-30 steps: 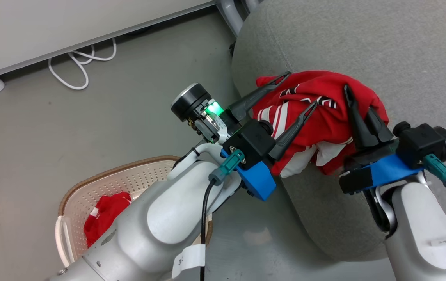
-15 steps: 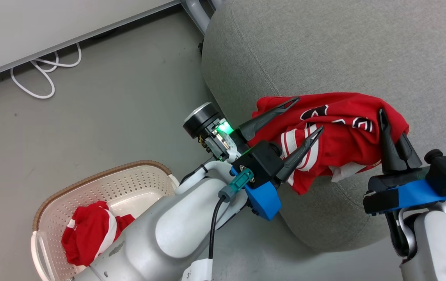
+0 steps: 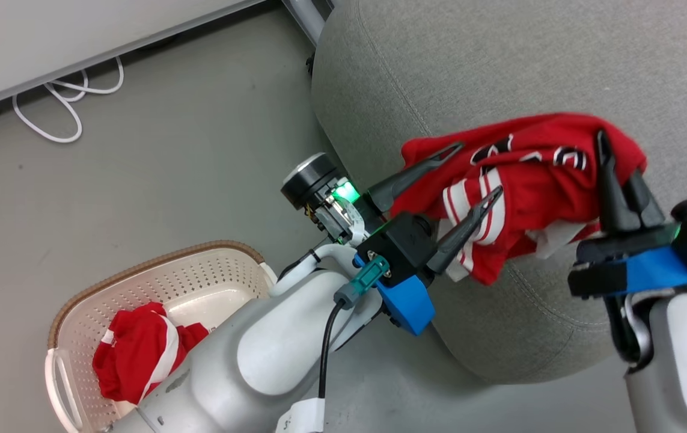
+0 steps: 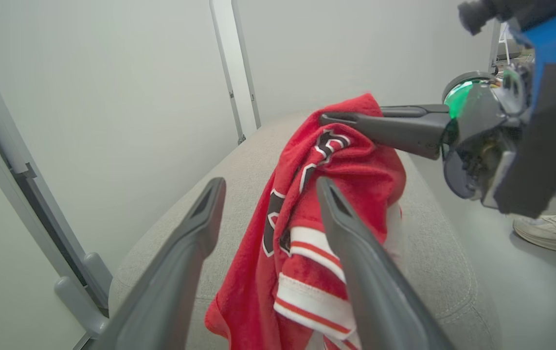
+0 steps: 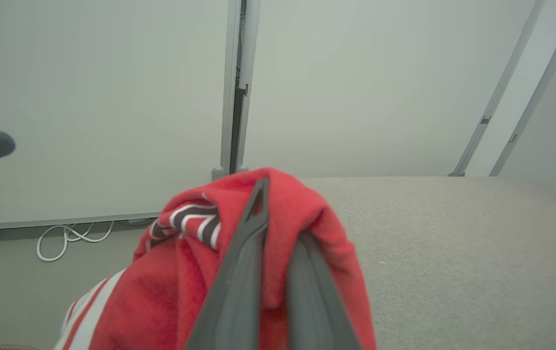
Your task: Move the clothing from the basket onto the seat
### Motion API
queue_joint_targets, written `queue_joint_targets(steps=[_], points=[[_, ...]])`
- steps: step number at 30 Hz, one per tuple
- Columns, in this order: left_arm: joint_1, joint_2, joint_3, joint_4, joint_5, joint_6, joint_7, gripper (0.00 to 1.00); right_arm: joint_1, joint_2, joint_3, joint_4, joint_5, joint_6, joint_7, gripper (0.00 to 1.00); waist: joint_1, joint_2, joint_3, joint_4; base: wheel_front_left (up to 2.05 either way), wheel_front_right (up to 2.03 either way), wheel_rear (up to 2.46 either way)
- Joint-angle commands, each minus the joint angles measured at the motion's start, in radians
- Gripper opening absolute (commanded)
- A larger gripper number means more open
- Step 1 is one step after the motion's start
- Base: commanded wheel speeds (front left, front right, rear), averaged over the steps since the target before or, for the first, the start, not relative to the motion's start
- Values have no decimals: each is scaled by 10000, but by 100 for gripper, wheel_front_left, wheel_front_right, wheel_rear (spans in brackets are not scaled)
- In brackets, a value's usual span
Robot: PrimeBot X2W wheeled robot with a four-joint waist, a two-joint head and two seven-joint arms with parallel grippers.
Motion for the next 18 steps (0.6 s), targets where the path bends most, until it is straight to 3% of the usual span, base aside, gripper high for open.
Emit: queue_joint_targets(steps=[1, 10, 18], points=[[-161, 111, 95, -47, 58, 73, -27, 100, -407, -126, 17, -123, -49, 1, -42, 0, 0, -1, 180, -3, 0, 0, 0], [-816, 373, 91, -222, 324, 75, 75, 100, -3076, -1402, -561, -525, -39, 1, -42, 0, 0, -1, 1573, 155, 0, 0, 0], [-1741, 653, 48, -713, 649, 10, 391, 100, -5093, -3150, -2915, -390, 284, 0, -40, 0, 0, -1, 3215, 529, 0, 0, 0]])
